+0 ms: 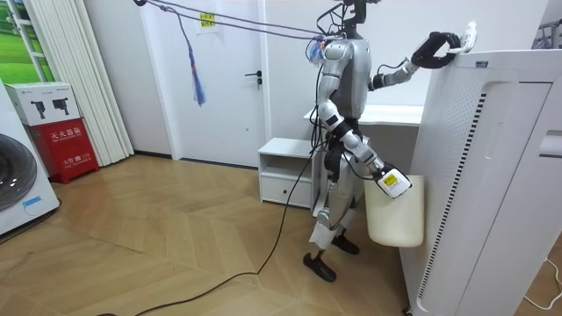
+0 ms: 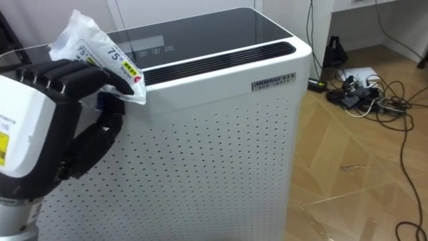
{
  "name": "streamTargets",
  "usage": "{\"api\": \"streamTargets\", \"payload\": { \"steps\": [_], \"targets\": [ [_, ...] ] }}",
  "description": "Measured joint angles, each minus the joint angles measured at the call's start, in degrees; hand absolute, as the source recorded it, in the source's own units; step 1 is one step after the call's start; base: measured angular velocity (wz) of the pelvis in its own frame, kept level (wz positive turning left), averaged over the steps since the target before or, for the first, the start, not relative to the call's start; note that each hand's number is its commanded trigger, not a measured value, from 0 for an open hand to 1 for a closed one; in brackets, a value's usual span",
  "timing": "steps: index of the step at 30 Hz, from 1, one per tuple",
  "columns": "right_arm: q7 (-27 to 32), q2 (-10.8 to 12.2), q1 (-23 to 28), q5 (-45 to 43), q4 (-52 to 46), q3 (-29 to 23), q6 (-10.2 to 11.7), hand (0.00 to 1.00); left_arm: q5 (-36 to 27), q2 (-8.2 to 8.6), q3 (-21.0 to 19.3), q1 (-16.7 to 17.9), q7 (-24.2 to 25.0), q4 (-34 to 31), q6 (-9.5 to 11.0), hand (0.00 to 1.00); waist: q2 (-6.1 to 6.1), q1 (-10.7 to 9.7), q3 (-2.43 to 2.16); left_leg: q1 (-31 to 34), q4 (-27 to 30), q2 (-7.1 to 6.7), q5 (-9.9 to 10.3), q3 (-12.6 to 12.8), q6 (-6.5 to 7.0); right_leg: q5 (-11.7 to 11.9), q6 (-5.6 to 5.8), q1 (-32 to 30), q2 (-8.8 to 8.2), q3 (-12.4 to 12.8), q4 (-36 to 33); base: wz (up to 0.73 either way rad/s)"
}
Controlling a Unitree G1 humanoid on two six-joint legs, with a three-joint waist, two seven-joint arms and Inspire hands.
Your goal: Pick garbage
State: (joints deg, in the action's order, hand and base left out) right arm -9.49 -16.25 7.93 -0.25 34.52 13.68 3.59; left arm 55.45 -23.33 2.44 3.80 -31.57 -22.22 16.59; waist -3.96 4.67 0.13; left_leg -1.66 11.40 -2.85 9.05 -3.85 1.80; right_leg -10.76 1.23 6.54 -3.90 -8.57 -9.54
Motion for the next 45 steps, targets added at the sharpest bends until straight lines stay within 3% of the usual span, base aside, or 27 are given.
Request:
{"api": "streamTargets", "payload": {
  "steps": [1, 6, 9, 12, 15, 23, 28, 32, 36, 37, 39, 41, 42, 45],
  "targets": [
    [-0.03, -0.01, -0.01, -0.07, -0.01, -0.02, 0.0, 1.0, -0.77, 0.01, 0.0, 0.12, 0.08, -0.23, 0.0, 1.0, 0.0, 0.0, 0.0, 0.12, -0.04, 0.02, 0.0, 0.06, 0.0, -0.04, -0.01, -0.04, 0.0, 0.0, -0.05, 0.0],
    [-0.17, -0.04, -0.13, -0.07, -0.01, 0.13, 0.01, 1.0, -17.41, 1.49, 0.48, 0.38, 3.62, -2.12, 0.28, 1.0, 0.15, -0.12, -0.06, 1.0, 0.04, -0.07, 0.0, 0.01, 0.0, -0.15, 0.05, -0.55, -0.08, -0.17, -0.02, 0.01],
    [-0.33, -0.04, -0.11, 0.06, -0.16, 0.29, 0.02, 1.0, -25.81, 1.56, 0.56, 0.23, 6.14, -2.82, 0.55, 1.0, 0.32, -0.2, -0.09, 0.93, 0.03, -0.1, -0.01, 0.07, 0.01, -0.18, 0.1, -0.52, -0.15, -0.19, 0.0, 0.0],
    [-0.95, -0.03, 0.04, -0.59, -1.29, 0.38, 0.05, 1.0, -37.59, 2.09, -0.11, -0.36, 10.98, -3.53, 0.94, 1.0, 0.62, -0.4, 0.1, 1.01, 0.13, -0.08, -0.01, 0.14, 0.01, -0.2, 0.13, -0.5, -0.19, -0.31, 0.0, 0.01],
    [-1.64, -0.05, -0.04, -0.58, -1.92, 0.67, 0.09, 1.0, -54.31, 2.48, 0.15, -1.69, 18.43, -3.79, 2.77, 1.0, 1.16, -1.27, 0.35, 1.56, 0.45, -0.08, -0.01, 0.08, 0.01, -0.33, 0.17, -0.79, -0.34, -0.87, -0.14, 0.09],
    [-3.3, 0.08, -0.17, -0.54, -3.02, 1.59, 0.08, 1.0, -72.49, 2.5, 3.43, -2.3, 31.91, -3.74, 4.19, 1.0, 1.05, -1.28, -0.12, 2.31, 1.21, 0.08, 0.1, 0.61, 0.16, -0.39, 0.29, -1.74, -0.47, -0.89, -0.63, 0.0],
    [-3.22, -0.29, -0.26, -1.35, -3.7, 3.29, 0.06, 1.0, -76.4, 2.76, 5.94, -2.45, 37.02, -3.27, 4.23, 1.0, 0.87, -1.16, 0.35, 2.76, 1.32, 0.08, 0.11, 0.51, 0.17, -0.45, 0.23, -2.21, -0.47, -1.16, -1.06, 0.02],
    [-2.66, -0.16, -1.4, -1.4, -3.18, 4.27, -0.04, 1.0, -77.42, 4.26, 7.32, -2.8, 39.18, -2.44, 4.74, 1.0, 0.26, -0.98, 0.4, 3.93, 1.47, 0.05, 0.08, 0.61, 0.14, -0.54, 0.16, -3.61, -0.47, -1.24, -1.56, 0.03],
    [-2.4, 0.18, -4.14, -1.43, -1.21, 4.94, -0.54, 1.0, -77.33, 3.99, 8.72, -2.73, 43.76, -2.08, 5.03, 1.0, 0.78, -0.76, 0.82, 5.32, 2.34, 0.07, -0.1, 0.53, 0.04, -0.87, -0.09, -4.61, -0.46, -1.44, -3.15, 0.03],
    [-2.31, 0.2, -4.8, -1.43, -0.85, 5.44, -1.0, 1.0, -77.28, 3.36, 10.89, -2.02, 45.91, 0.51, 4.53, 1.0, 0.8, -0.77, 0.83, 5.42, 2.49, 0.09, -0.11, 0.52, 0.02, -0.9, -0.1, -4.59, -0.46, -1.59, -3.16, 0.08],
    [-1.94, 0.39, -5.64, -1.43, -0.22, 5.5, -1.24, 1.0, -76.88, 2.87, 14.25, 0.21, 48.7, 5.05, 0.35, 1.0, 0.92, -0.94, 0.91, 6.29, 3.4, 0.14, -0.1, 0.5, 0.01, -0.93, -0.16, -4.84, -0.36, -1.99, -3.23, 0.14],
    [-1.21, 1.0, -8.05, -1.34, 2.18, 6.55, -1.2, 1.0, -72.9, 2.31, 16.04, 0.82, 51.01, 10.93, -5.41, 1.0, 1.5, -1.05, 1.31, 8.76, 4.61, 0.42, -0.21, 0.4, -0.2, -1.06, -0.48, -7.05, -0.18, -2.68, -4.14, 0.22],
    [-0.98, 1.59, -9.19, -1.37, 3.89, 7.01, -1.18, 1.0, -70.3, 2.05, 15.96, 0.83, 52.01, 12.38, -6.77, 1.0, 2.15, -1.04, 1.59, 10.3, 5.35, 0.58, -0.26, 0.16, -0.29, -1.04, -0.65, -8.22, -0.02, -3.1, -4.41, 0.19],
    [-0.22, 2.26, -10.35, -2.16, 6.76, 7.59, -1.18, 1.0, -67.33, 1.93, 15.81, 0.75, 54.65, 12.89, -7.57, 1.0, 2.52, -0.81, 1.42, 13.27, 6.59, 0.95, -0.23, -0.11, -0.34, -0.9, -0.8, -10.31, -0.21, -4.47, -5.15, 0.17]
  ]
}}
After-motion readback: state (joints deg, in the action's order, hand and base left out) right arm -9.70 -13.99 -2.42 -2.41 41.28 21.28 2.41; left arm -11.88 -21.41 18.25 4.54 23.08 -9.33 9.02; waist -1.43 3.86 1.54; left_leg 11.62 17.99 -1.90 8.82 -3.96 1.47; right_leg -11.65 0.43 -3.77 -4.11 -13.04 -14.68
